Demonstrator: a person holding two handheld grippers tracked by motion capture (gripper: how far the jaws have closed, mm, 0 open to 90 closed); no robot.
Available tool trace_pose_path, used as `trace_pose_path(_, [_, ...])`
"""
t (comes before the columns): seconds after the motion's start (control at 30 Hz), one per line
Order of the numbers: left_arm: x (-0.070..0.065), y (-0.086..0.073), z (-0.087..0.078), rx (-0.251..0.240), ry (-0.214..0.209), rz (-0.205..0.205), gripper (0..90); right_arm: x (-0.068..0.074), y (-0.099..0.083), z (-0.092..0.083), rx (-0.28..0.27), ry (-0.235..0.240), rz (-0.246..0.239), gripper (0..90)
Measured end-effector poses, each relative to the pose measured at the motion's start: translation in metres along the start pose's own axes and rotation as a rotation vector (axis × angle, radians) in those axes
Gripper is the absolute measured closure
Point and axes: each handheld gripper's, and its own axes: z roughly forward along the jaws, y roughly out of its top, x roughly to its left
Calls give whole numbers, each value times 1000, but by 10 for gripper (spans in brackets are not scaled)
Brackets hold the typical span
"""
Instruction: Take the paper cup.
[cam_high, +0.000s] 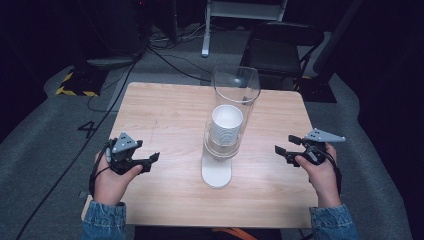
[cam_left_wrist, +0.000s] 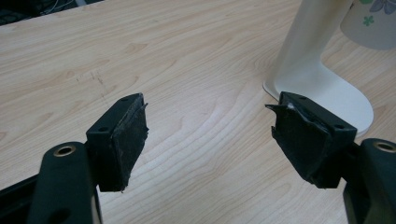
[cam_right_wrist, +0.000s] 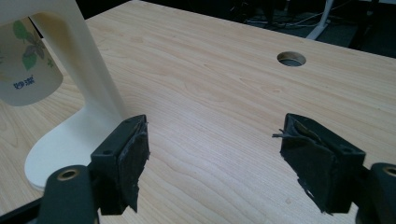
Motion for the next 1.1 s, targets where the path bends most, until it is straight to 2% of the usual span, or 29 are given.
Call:
trace_pose_path(0.17, [-1, 1, -1, 2, -2, 5, 259, 6, 1, 3, 1, 7, -23, 234])
trace_pose_path(0.43, [-3, 0, 0, 4, -13, 4, 259, 22, 5, 12, 2, 59, -43, 221])
trace_pose_path(0.6, [-3, -2, -1, 6, -16, 0, 258, 40, 5, 31, 3, 124, -72, 185])
trace_pose_path(0.7, [-2, -3, -1, 8, -16, -6, 259, 53, 3, 46, 30, 165, -104, 171])
trace_pose_path(0.93, [-1, -5, 2, 15, -24, -16, 258, 77, 2, 66, -15, 262, -85, 165])
trace_pose_path(1.1, [-1, -7, 3, 18, -29, -17, 259, 97, 4, 79, -24, 304, -124, 168])
